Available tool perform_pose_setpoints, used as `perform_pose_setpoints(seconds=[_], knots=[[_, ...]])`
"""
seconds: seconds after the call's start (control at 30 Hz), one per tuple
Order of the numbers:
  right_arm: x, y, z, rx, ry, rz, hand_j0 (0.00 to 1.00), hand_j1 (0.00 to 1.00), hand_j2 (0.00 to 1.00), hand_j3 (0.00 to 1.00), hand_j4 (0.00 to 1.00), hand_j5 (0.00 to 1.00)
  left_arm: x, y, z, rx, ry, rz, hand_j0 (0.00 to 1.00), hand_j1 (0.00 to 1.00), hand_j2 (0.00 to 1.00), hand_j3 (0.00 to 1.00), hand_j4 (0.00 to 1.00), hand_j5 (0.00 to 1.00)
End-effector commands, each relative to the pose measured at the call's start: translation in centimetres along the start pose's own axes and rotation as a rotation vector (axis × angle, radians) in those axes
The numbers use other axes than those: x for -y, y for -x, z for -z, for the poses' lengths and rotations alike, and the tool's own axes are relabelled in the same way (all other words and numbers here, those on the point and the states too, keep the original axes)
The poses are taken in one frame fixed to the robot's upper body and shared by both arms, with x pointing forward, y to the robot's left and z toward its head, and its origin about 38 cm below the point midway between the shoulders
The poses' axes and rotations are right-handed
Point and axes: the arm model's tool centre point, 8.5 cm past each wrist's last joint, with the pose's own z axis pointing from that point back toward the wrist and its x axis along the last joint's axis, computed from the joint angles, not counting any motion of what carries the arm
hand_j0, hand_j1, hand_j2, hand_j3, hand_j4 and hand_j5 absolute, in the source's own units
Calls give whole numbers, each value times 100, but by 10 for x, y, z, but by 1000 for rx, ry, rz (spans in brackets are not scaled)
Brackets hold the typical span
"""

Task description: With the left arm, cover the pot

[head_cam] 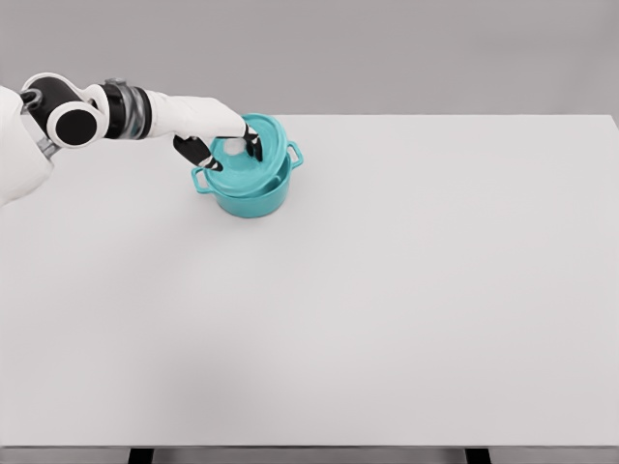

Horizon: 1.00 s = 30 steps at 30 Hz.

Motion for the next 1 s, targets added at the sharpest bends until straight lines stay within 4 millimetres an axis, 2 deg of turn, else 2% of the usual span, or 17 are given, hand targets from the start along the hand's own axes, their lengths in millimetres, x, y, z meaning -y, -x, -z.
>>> perform_pose_setpoints(seconds=[0.0, 0.27, 0.67, 0.97], knots=[[0, 0, 0, 0, 0, 1, 100, 100, 100, 100, 100, 100, 3, 0, 1, -3, 19, 14, 77, 77, 77, 77, 77, 77], [0, 0, 0, 0, 0, 1, 100, 100, 100, 100, 100, 100, 7, 0, 3, -1, 29, 12, 85, 85, 85, 85, 85, 85], [0, 0, 0, 0, 0, 1, 100, 100, 100, 100, 100, 100, 17, -4, 9, 11, 55, 13, 89, 89, 89, 89, 89, 89], [0, 0, 0, 0, 1, 1, 100, 100, 100, 100, 100, 100, 17, -3, 9, 8, 54, 11, 91, 91, 91, 91, 91, 91]])
